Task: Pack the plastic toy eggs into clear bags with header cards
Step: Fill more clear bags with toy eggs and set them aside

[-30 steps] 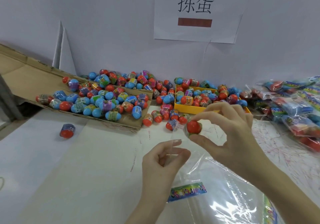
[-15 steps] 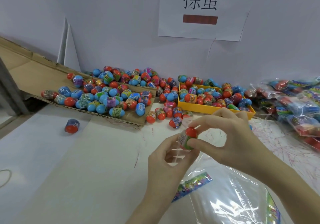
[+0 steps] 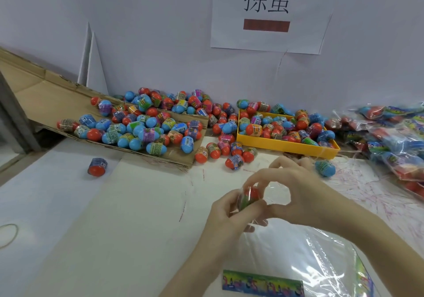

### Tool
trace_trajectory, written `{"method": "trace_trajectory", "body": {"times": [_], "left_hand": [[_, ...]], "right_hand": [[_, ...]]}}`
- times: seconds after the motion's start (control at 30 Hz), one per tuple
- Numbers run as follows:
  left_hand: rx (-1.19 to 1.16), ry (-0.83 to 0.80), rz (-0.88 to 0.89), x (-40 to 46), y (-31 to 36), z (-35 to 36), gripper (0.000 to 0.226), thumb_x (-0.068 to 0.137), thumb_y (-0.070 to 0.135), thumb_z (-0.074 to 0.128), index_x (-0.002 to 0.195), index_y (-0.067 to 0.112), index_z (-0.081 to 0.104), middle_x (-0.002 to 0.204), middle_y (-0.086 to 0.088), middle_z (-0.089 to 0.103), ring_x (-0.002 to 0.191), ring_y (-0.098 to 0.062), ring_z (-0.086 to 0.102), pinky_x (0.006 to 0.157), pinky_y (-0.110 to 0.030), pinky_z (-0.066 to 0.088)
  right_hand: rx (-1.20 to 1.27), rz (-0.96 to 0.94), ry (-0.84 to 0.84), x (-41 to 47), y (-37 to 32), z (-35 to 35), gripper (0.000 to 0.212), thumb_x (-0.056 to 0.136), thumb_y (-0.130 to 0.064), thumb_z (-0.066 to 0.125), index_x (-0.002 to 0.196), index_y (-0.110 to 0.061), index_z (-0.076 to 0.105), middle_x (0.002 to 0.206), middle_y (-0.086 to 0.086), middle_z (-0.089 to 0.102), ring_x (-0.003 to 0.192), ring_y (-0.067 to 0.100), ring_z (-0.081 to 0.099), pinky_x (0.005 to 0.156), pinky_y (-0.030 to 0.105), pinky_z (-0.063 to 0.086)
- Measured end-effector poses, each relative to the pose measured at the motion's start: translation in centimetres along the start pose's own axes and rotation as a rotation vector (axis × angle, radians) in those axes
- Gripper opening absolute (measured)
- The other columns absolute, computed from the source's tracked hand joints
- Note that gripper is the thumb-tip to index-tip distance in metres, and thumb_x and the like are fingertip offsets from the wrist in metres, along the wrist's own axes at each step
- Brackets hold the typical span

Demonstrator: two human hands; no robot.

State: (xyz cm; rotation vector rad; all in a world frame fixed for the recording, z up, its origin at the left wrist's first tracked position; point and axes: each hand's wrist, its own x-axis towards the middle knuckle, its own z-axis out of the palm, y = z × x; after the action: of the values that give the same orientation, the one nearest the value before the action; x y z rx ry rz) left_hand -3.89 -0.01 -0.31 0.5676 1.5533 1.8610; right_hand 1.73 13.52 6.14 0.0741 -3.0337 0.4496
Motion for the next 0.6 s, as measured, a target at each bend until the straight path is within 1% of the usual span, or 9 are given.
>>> {"method": "trace_trajectory", "body": {"times": [0.1,0.17,0.23,0.33,0.4,0.47,0.53,0.57,0.6], "left_hand": [[-0.022,0.002,-0.029,0.0,-0.2,-0.1,0.023,0.077,0.030,0.073,0.096,0.018,0.065,0.080,-0.001,0.071,0.073,-0.010,0.069,0.060,-0.013,0.050],[-0.022,0.007,-0.031,0.0,-0.2,-0.1,0.019,0.081,0.026,0.067,0.099,0.020,0.066,0.084,-0.003,0.071,0.073,-0.009,0.068,0.062,-0.013,0.050],[-0.037,0.022,-0.022,0.1,-0.3,0.0,0.020,0.081,0.024,0.067,0.101,0.021,0.067,0.075,0.002,0.068,0.065,-0.004,0.063,0.060,-0.013,0.049],[-0.038,0.029,-0.024,0.1,-0.4,0.1,0.021,0.083,0.024,0.066,0.104,0.023,0.066,0.067,0.009,0.065,0.057,-0.001,0.056,0.056,-0.013,0.047],[-0.039,0.043,-0.024,0.1,-0.5,0.0,0.022,0.083,0.023,0.065,0.105,0.025,0.064,0.074,0.007,0.070,0.058,-0.003,0.059,0.056,-0.016,0.049],[-0.071,0.060,-0.015,0.1,-0.5,-0.1,0.025,0.081,0.022,0.067,0.106,0.025,0.063,0.086,0.005,0.073,0.069,-0.009,0.067,0.061,-0.020,0.053],[-0.096,0.086,-0.013,0.2,-0.5,-0.2,0.031,0.076,0.024,0.069,0.106,0.023,0.063,0.091,0.001,0.073,0.080,-0.012,0.071,0.067,-0.021,0.055],[-0.098,0.102,-0.015,0.2,-0.5,-0.2,0.034,0.073,0.026,0.070,0.106,0.021,0.063,0.091,0.001,0.073,0.080,-0.012,0.071,0.067,-0.021,0.054],[-0.101,0.110,-0.021,0.3,-0.5,-0.3,0.035,0.073,0.024,0.071,0.107,0.020,0.062,0.089,0.002,0.074,0.078,-0.012,0.071,0.063,-0.020,0.053]], "right_hand": [[0.003,0.006,-0.003,0.0,0.4,0.5,0.044,0.077,-0.036,0.070,0.087,-0.061,0.035,0.089,-0.035,0.050,0.101,-0.013,0.026,0.078,0.019,0.016],[-0.007,0.013,0.001,0.0,0.6,0.4,0.039,0.074,-0.041,0.071,0.084,-0.058,0.037,0.088,-0.035,0.050,0.100,-0.012,0.025,0.078,0.017,0.015],[0.021,0.005,0.019,0.0,0.7,0.4,0.029,0.068,-0.050,0.070,0.078,-0.058,0.044,0.092,-0.033,0.049,0.099,-0.009,0.024,0.077,0.015,0.016],[0.003,-0.042,0.015,0.2,0.9,0.6,0.019,0.068,-0.055,0.068,0.082,-0.052,0.056,0.094,-0.032,0.046,0.099,-0.005,0.025,0.083,0.026,0.018],[-0.061,-0.070,-0.002,0.4,1.0,1.1,0.021,0.072,-0.054,0.066,0.090,-0.045,0.062,0.100,-0.032,0.040,0.103,-0.002,0.022,0.087,0.030,0.016],[-0.071,-0.108,-0.042,0.6,1.3,1.3,0.022,0.073,-0.053,0.065,0.092,-0.042,0.063,0.106,-0.029,0.037,0.110,-0.001,0.019,0.091,0.032,0.013],[0.012,-0.149,-0.091,1.0,1.6,0.6,0.025,0.070,-0.056,0.064,0.092,-0.044,0.063,0.108,-0.030,0.038,0.114,-0.003,0.019,0.095,0.031,0.012],[0.132,-0.139,-0.066,1.7,1.6,0.1,0.025,0.069,-0.059,0.064,0.090,-0.046,0.064,0.106,-0.032,0.043,0.115,-0.006,0.024,0.097,0.029,0.016],[0.321,-0.094,0.026,2.5,1.7,-0.6,0.022,0.070,-0.058,0.066,0.087,-0.045,0.066,0.103,-0.031,0.050,0.112,-0.007,0.034,0.099,0.028,0.023]]}}
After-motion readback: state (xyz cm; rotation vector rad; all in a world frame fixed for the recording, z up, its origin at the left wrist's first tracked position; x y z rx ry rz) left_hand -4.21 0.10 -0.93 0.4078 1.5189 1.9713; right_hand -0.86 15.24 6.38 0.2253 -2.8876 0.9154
